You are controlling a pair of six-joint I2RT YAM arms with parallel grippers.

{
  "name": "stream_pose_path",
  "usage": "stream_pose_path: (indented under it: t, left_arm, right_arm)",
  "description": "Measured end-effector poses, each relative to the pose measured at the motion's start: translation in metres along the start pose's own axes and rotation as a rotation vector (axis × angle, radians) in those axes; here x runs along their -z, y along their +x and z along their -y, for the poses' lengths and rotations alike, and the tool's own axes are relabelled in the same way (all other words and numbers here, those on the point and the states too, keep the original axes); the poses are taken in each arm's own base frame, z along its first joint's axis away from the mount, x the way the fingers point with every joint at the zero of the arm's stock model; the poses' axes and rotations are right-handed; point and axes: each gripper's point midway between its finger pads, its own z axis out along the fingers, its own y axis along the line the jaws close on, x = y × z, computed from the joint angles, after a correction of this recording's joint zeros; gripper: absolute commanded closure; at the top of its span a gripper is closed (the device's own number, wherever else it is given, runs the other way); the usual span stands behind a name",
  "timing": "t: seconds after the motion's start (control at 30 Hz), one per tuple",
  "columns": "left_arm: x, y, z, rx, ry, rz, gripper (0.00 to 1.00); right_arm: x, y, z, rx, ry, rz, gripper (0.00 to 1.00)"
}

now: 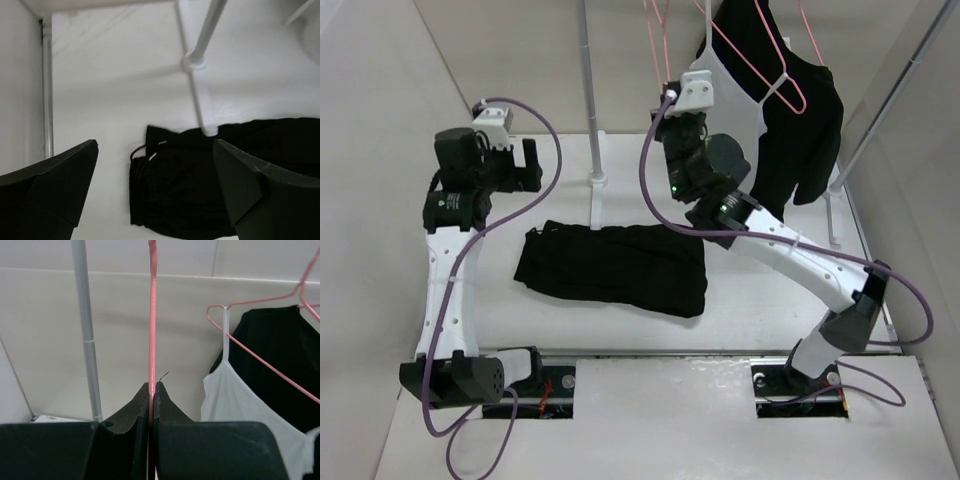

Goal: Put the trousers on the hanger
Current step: Pick up the hanger from the clothesline, then place the trousers on the hanger.

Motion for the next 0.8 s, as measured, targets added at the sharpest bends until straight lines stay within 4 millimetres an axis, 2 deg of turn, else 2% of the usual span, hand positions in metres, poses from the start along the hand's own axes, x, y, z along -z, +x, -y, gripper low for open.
stream_pose_path:
  t: [0.1, 0.2, 0.27, 0.37, 0.43, 0.53, 0.67, 0.8]
  left_arm:
    - [0.018, -0.042, 0.019, -0.023, 0.103, 0.094, 0.01]
    - [0.044, -0.075, 0.041, -0.045, 0.207, 0.174, 0.00]
    - [0.063, -0.097, 0.059, -0.047, 0.293, 0.236, 0.00]
    - [0.087, -0.119, 0.091, -0.012, 0.447, 0.312, 0.00]
    - [0.095, -0.125, 0.109, 0.051, 0.549, 0.327, 0.00]
    - [0.099, -0.124, 0.132, 0.168, 0.675, 0.303, 0.00]
    - [0.087, -0.118, 0.159, 0.282, 0.772, 0.213, 0.00]
    - [0.066, -0.108, 0.176, 0.335, 0.785, 0.113, 0.00]
  right_arm:
    - [0.021, 0.001, 0.010, -0.004, 0.011, -0.020, 1.00]
    - [0.042, 0.011, 0.015, -0.007, 0.022, -0.053, 1.00]
    - [0.061, 0.027, 0.011, -0.006, 0.020, -0.094, 1.00]
    - [0.090, 0.056, -0.008, -0.003, 0.005, -0.167, 1.00]
    - [0.108, 0.079, -0.021, 0.007, 0.004, -0.218, 1.00]
    - [0.130, 0.109, -0.036, 0.041, 0.020, -0.284, 1.00]
    - [0.150, 0.143, -0.050, 0.098, 0.071, -0.347, 1.00]
    - [0.162, 0.165, -0.054, 0.156, 0.109, -0.384, 1.00]
